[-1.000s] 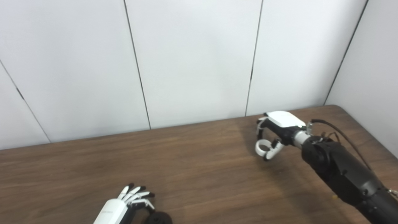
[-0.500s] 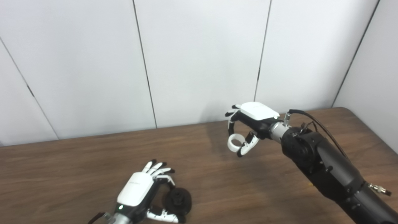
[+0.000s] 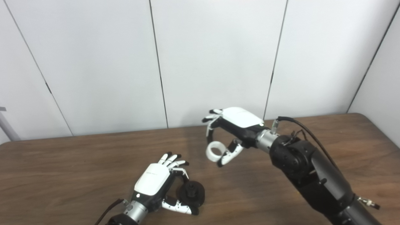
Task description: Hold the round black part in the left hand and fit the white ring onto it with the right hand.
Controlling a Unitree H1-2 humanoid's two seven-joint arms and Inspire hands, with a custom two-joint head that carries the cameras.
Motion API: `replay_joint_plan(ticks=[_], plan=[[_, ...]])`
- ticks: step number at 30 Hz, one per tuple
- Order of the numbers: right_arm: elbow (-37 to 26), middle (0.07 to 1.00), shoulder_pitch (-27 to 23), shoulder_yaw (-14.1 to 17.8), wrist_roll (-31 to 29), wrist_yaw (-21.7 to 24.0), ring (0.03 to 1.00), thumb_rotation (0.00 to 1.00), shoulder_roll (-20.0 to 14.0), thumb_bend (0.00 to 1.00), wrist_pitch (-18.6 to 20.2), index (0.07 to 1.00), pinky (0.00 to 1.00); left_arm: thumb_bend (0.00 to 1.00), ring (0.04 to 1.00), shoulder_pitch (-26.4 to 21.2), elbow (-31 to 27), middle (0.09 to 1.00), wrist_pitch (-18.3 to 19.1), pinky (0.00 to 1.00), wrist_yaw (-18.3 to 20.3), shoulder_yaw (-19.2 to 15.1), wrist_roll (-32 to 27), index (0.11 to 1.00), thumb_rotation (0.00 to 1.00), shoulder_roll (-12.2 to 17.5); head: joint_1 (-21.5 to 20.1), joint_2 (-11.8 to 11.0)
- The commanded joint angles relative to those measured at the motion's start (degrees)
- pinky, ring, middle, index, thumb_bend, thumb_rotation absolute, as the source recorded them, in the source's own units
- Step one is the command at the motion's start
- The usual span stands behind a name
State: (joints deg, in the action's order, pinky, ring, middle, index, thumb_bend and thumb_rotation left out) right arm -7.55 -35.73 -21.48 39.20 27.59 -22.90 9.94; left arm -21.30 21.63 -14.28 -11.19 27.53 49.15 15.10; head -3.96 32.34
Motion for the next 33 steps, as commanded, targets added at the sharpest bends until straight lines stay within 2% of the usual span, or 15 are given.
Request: replay_joint_plan(ticks=[1,5,14,24,33], plan=[[-2.2,0.882,-2.1,0.6,-0.6,-0.6,0.972,0.13,0.6,0.52,-1.7,0.476,0.98,0.52,0.937,4.1,6.0,0.832,3.4,1.0,2.4,1.8,0.7,0.48,0.05,-1.0,0.0,0.2],[-2.7,0.88,-1.6,0.0,-0.5,-0.7,0.968,0.13,1.7,0.52,-3.2,0.475,0.97,0.52,0.937,4.3,5.4,0.833,3.9,1.0,3.0,1.7,0.5,0.48,0.05,-1.2,0.2,0.5],[-4.9,0.885,1.5,-1.0,-0.5,-0.4,0.971,0.13,3.7,0.52,-3.4,0.476,0.97,0.52,0.935,4.7,4.4,0.832,4.2,1.0,3.5,1.9,0.6,0.48,0.05,-1.4,0.5,1.2],[-3.5,0.882,3.4,-1.7,-0.5,-0.1,0.971,0.13,4.7,0.52,-3.4,0.475,0.96,0.52,0.935,5.2,2.6,0.833,4.9,1.0,4.2,2.3,1.3,0.48,0.05,-1.2,0.8,1.7],[-1.8,0.874,5.1,-2.4,0.5,-1.3,0.965,0.13,5.0,0.52,-5.3,0.475,0.95,0.52,0.93,6.4,-0.3,0.829,5.7,1.0,4.3,2.7,0.9,0.48,0.05,-1.0,1.3,2.3]])
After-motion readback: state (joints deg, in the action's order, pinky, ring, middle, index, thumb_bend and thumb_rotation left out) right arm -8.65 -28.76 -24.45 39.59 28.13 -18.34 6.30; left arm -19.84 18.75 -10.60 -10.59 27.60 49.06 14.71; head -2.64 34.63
